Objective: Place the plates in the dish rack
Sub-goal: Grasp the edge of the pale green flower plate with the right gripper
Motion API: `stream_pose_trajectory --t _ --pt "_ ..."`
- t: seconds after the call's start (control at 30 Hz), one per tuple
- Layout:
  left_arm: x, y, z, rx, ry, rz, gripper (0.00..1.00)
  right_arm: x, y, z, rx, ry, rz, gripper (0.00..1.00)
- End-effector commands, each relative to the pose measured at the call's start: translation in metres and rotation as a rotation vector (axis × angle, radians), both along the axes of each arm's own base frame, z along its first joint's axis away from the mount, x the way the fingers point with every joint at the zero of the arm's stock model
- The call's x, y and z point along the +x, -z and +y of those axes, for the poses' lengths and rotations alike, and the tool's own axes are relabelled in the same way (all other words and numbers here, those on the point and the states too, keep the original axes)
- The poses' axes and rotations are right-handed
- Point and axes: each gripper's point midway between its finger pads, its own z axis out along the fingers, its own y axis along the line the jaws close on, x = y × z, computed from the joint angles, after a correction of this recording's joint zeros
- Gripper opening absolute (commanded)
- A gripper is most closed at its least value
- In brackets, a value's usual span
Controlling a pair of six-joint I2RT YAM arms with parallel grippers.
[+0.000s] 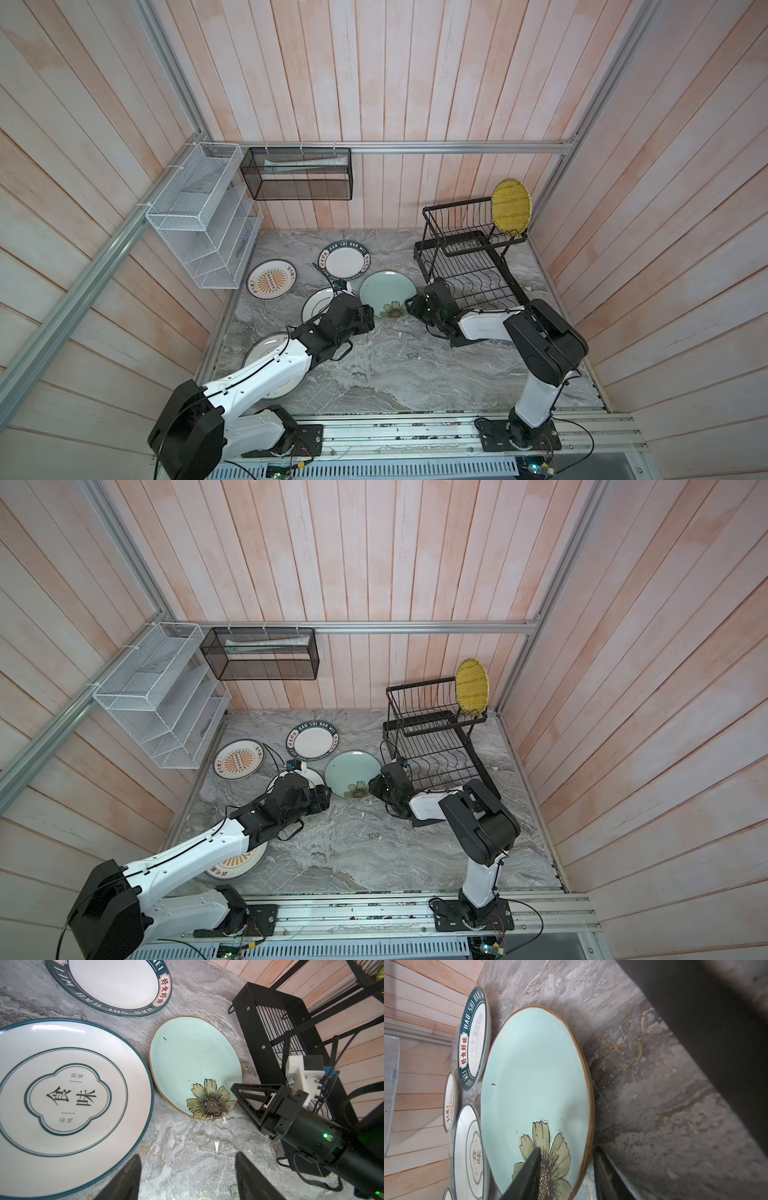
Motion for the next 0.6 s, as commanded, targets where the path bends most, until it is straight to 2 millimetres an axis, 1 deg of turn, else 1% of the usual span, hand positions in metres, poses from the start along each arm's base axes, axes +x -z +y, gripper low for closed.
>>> stream_pose_trajectory --t 0.0,0.13,0.37,0.47,0.57 --pt "-0.002 0.005 -0.001 -0.001 0.008 0.005 0.72 0.009 0.002 0.0 0.012 0.017 -0.004 0.36" --pt "-0.003 0.005 -0.002 -0.011 0.009 0.006 0.72 0.008 0.006 0.002 0.016 0.014 0.001 0.27" --pt "-0.005 0.004 0.0 -0.018 0.01 0.001 0.72 0.006 0.013 0.002 0.019 0.013 0.015 0.18" --pt "-0.006 0.002 0.0 -0.02 0.008 -0.003 0.72 0.006 0.013 0.003 0.024 0.009 0.017 0.11" --pt "-0.006 0.002 0.001 -0.019 0.007 -0.003 0.72 0.005 0.01 0.003 0.037 0.007 0.011 0.05"
